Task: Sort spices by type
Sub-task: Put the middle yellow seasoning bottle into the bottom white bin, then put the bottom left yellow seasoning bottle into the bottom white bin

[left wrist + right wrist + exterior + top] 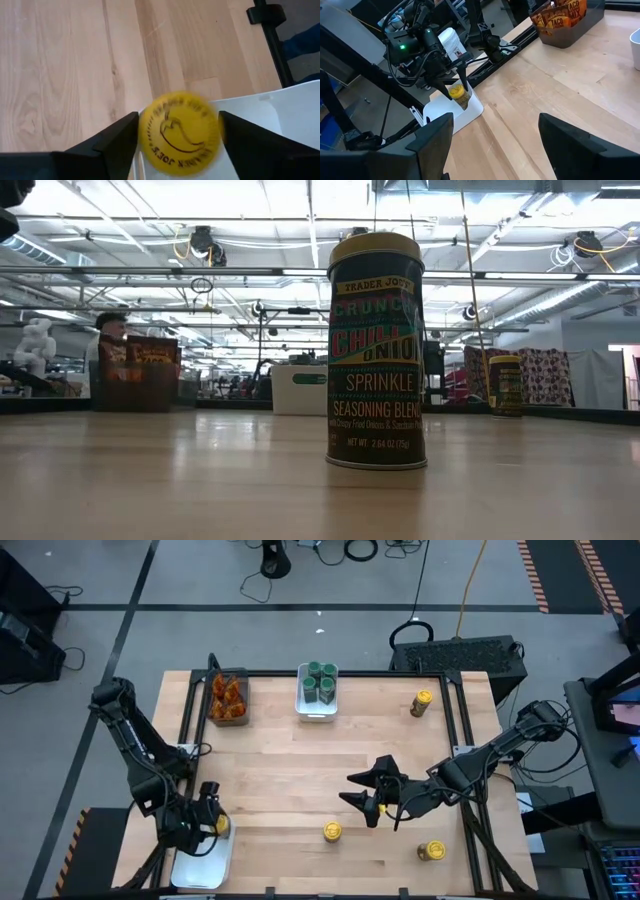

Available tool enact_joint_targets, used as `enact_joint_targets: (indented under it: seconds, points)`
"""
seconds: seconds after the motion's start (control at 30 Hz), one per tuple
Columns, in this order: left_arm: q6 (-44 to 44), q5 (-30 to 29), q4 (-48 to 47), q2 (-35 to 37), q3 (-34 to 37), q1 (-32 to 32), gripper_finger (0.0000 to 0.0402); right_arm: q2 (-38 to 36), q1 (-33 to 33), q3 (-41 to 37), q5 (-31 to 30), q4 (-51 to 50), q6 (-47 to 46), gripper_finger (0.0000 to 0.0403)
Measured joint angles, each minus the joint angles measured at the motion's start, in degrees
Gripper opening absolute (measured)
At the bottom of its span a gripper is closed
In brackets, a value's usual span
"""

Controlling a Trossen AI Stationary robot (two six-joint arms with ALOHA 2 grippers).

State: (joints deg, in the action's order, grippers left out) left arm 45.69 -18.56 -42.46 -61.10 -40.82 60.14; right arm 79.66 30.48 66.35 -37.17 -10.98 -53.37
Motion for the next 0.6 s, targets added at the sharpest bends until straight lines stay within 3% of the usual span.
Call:
enact_joint_targets:
  seconds: [0.23, 0.6]
  points:
    - [0.5, 2.5, 0.0, 0.0, 0.0, 0.0, 0.0324, 0.0, 0.0, 0.0, 0.4, 0.0, 0.5, 0.0274]
    - [0.5, 4.6, -5.8, 0.0, -6.0, -0.1, 0.0328, 0.0, 0.0, 0.0, 1.5, 0.0, 2.0, 0.0274]
